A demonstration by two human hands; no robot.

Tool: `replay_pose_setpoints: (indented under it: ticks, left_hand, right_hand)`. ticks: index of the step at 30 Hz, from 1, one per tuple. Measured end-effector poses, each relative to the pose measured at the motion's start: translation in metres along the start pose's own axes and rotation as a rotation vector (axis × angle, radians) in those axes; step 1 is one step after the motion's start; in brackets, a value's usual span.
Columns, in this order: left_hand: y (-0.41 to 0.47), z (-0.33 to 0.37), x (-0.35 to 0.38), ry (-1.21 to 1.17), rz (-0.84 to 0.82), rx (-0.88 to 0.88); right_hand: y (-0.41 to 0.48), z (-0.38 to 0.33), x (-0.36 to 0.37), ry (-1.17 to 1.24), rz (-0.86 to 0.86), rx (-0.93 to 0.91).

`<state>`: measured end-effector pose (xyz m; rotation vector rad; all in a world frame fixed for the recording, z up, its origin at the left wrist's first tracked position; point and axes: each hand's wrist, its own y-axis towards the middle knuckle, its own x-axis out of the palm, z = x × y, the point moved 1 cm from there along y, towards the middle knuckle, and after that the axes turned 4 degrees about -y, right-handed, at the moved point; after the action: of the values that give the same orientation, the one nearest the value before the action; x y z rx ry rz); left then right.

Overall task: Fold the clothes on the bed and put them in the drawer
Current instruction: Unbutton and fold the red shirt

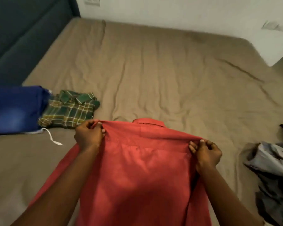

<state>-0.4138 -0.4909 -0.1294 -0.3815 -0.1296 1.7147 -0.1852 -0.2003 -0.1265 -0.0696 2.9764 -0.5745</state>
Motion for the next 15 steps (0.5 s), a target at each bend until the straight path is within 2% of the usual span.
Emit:
replay_pose_setpoints:
  ticks: [4, 6, 9, 12, 15]
  left_hand:
    - [0.081, -0.094, 0.075, 0.285, 0.015, 0.043]
    - [0.104, -0.124, 0.102, 0.445, 0.027, 0.073]
    - [0.110, -0.142, 0.109, 0.578, -0.004, 0.190]
    - [0.120, -0.144, 0.115, 0.571, 0.011, 0.284]
    - [0.142, -0.128, 0.129, 0.493, 0.028, 0.353]
  right_hand:
    - [0.079, 0.104, 0.085, -0.193, 0.124, 0.106]
    - [0.101, 0.145, 0.110, -0.516, 0.217, 0.015]
    - [0.098, 0.154, 0.122, -0.844, 0.267, -0.169]
    - [0.108, 0.151, 0.131, -0.872, 0.307, -0.274]
    - [0.138, 0.137, 0.144, -0.821, 0.227, -0.465]
